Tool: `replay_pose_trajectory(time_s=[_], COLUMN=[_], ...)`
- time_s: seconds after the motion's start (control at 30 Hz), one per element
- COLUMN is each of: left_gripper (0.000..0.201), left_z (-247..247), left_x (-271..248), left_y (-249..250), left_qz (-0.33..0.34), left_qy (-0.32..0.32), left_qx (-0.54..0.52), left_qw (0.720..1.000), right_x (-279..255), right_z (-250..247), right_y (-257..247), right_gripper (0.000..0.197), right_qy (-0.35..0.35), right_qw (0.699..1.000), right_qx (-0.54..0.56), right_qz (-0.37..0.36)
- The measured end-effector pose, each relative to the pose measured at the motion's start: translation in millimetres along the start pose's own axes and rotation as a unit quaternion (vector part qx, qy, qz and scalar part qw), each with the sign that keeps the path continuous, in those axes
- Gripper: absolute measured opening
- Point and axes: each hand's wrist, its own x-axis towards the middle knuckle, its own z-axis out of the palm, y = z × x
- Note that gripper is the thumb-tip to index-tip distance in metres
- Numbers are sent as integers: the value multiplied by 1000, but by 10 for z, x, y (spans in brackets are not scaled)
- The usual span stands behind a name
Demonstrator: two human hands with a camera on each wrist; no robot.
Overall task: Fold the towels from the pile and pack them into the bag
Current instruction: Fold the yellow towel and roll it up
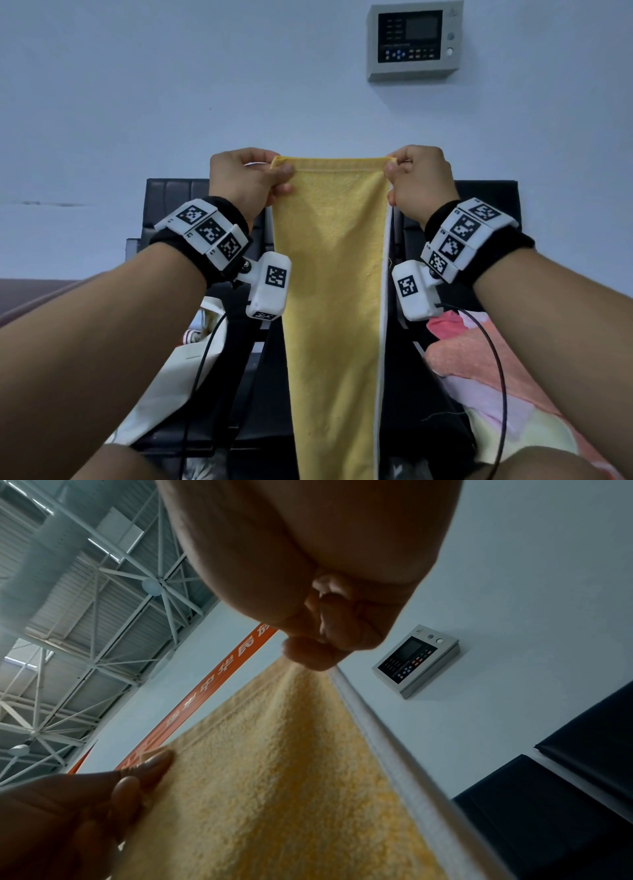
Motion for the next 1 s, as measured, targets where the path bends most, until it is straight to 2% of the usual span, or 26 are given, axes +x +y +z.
replay_pose_trajectory(time_s=[0.17,0.5,0.6,0.8,1.0], left_gripper=[12,4,6,14,18], left_z=[15,91,114,230,358], left_x=[76,256,339,656,1022], left_y=[-129,-237,-263,-374,-771], left_qz=[6,-1,4,5,1], left_qy=[-2,-59,-58,-65,-73], left_qx=[36,54,95,85,71], left_qw=[999,997,994,994,995], right_x=[17,152,221,450,741], right_z=[77,202,236,352,662], right_y=[105,249,256,325,668], right_gripper=[10,10,10,11,9], right_qy=[-9,-19,-22,-33,-48], right_qw=[1000,1000,1000,997,991], right_qx=[-9,-8,-2,51,105], right_qz=[4,12,17,46,64])
